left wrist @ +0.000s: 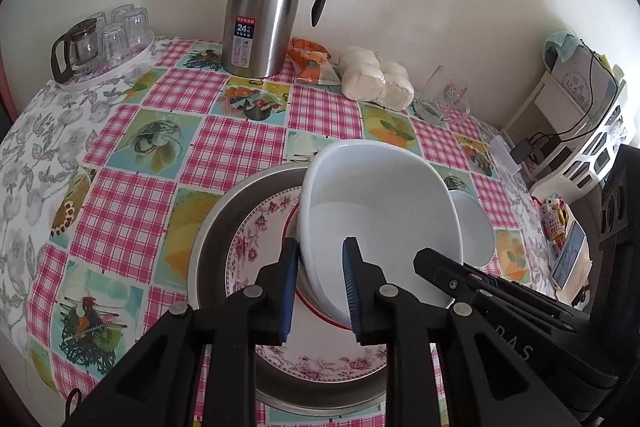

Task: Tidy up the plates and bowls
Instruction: 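Lower the square bowl into the strawberry bowl with both tools, then open both tools to release the square bowl and raise them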

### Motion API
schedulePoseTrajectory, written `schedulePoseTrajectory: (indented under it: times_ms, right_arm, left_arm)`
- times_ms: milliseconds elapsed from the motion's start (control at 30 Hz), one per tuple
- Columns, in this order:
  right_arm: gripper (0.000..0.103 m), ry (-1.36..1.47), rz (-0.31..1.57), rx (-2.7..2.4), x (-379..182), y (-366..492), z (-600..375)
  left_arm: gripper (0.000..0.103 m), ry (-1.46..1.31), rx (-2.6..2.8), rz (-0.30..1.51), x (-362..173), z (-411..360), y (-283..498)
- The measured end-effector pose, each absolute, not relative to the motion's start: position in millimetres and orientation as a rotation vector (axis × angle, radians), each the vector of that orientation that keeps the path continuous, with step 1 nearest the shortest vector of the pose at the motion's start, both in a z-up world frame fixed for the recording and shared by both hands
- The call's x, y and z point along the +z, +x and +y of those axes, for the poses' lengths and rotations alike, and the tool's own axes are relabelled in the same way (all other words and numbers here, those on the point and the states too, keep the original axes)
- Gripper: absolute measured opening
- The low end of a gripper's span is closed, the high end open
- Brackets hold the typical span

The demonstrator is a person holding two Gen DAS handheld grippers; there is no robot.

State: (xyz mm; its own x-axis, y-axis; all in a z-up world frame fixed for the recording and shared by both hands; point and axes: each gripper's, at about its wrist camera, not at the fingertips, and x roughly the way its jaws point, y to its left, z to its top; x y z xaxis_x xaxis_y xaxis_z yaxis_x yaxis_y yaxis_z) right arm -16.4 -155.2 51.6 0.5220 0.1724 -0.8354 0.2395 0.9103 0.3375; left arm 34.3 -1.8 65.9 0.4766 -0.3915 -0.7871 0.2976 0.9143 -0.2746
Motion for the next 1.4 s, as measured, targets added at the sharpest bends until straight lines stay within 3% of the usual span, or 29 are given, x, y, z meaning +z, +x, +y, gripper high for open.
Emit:
schedulePoseTrajectory:
  times_ms: [867,1400]
  right_arm:
    - [0.02,0.471,1.078,-0.039,42,-16,-159]
    - [0.02,0.461,1.051,-0.038,50,-19,-165]
  left_arm:
    - [0.028,-0.151,-0.454,1.073,50,1,43]
    - [0.028,-0.185,-0.418,1.003,65,12,40]
